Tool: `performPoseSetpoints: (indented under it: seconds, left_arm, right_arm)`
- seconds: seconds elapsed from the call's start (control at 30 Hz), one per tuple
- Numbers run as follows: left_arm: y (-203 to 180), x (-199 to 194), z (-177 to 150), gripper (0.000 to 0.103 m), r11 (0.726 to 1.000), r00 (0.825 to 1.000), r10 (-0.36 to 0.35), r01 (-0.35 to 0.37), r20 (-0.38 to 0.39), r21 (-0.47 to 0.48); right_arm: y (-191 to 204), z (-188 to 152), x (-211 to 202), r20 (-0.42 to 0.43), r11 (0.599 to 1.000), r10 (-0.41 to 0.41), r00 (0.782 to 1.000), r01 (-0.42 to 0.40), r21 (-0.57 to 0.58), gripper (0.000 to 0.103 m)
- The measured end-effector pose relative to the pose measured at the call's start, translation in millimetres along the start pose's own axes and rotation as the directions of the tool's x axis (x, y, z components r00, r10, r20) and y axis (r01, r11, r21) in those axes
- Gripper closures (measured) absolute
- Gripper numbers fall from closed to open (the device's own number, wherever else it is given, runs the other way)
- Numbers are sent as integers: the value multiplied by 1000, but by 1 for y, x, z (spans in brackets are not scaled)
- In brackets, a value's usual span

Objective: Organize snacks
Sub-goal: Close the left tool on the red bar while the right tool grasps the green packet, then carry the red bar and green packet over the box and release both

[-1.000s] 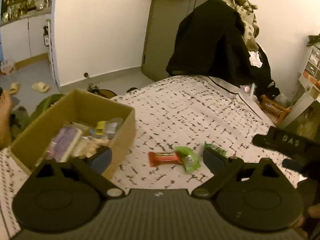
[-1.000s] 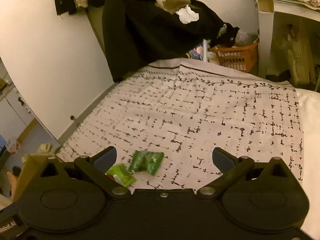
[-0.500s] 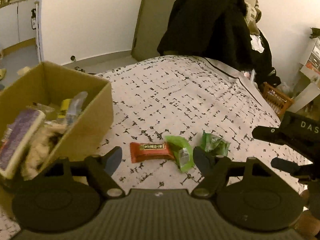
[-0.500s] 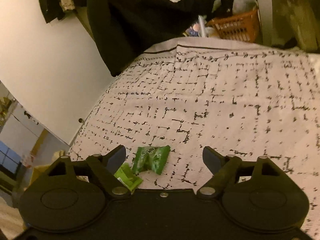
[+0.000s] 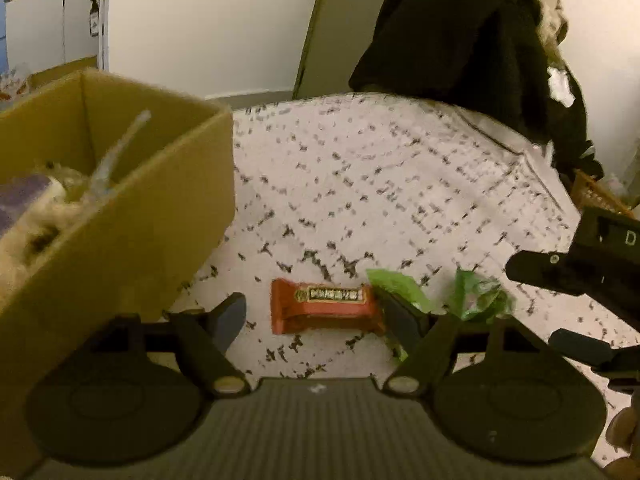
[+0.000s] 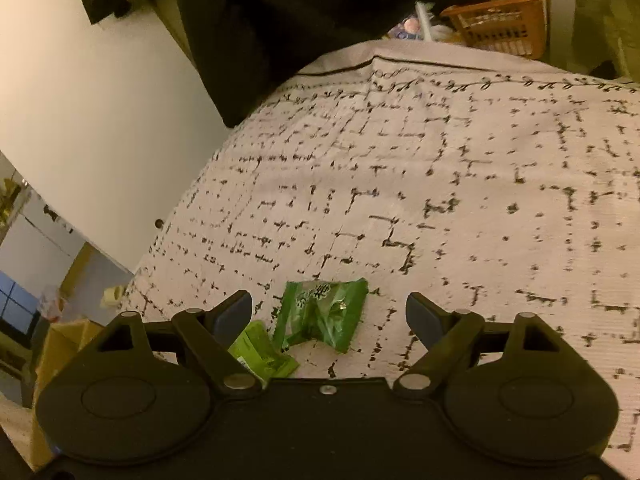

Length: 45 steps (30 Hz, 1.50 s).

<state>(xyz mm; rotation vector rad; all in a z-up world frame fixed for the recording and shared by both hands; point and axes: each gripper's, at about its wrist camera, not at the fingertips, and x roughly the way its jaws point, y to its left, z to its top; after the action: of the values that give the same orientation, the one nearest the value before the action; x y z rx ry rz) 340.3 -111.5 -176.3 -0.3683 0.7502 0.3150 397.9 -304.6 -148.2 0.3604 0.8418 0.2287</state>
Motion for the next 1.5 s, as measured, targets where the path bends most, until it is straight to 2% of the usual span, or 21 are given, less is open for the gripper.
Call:
performPoseSetpoints:
  seconds: [0.27, 0.43, 0.5, 0.53, 0.6, 0.63, 0.7, 0.77, 0.97, 1.03, 1.13, 1.2, 1.5]
  left_arm:
    - [-6, 11, -3, 27, 999, 1000, 24, -25, 19, 42]
    - [-9, 13, -7, 28, 997, 999, 44, -45, 22, 64]
    - [-10, 13, -8, 36, 995, 998, 64, -65, 27, 73]
    - [-10, 13, -8, 44, 995, 997, 70, -72, 32, 73]
    - [-8, 10, -7, 56, 996, 997, 65, -68, 41, 65]
    - [-8, 8, -7, 61, 995, 997, 58, -62, 50, 74]
    - [-11, 4, -8, 62, 994, 998, 35, -41, 57, 104]
    - [-10, 2, -8, 63, 995, 998, 23, -28, 50, 95]
    - [-5, -20, 0, 63, 998, 997, 8, -13, 71, 66]
    - [-4, -30, 5, 63, 999, 997, 1, -5, 76, 50]
    - [-9, -50, 13, 63, 997, 992, -6, -3, 127, 73]
    - [-14, -59, 17, 63, 996, 991, -13, 1, 132, 94]
    - [-12, -91, 32, 63, 997, 986, -28, 15, 162, 80]
  right_arm:
    - [6, -10, 19, -1, 1000, -15, 1000, 15, -27, 19]
    - [11, -15, 25, 31, 997, -46, 998, 48, -66, 19]
    - [14, -15, 27, 36, 994, -63, 997, 66, -89, 28]
    - [14, -16, 27, 38, 992, -75, 996, 78, -100, 33]
    - [13, -16, 27, 55, 990, -88, 995, 94, -107, 53]
    - [11, -16, 27, 56, 990, -93, 994, 98, -100, 59]
    - [8, -15, 25, 55, 991, -85, 995, 90, -100, 64]
    - [7, -14, 24, 51, 991, -85, 995, 90, -102, 68]
    - [12, -9, 7, 92, 992, -74, 993, 82, -95, 69]
    - [15, -7, -3, 114, 994, -48, 992, 59, -89, 69]
    - [23, -4, -18, 148, 994, -18, 989, 33, -101, 69]
    - [26, -1, -26, 164, 994, 5, 986, 12, -105, 69]
    - [29, 9, -55, 194, 994, 96, 976, -83, -77, 69]
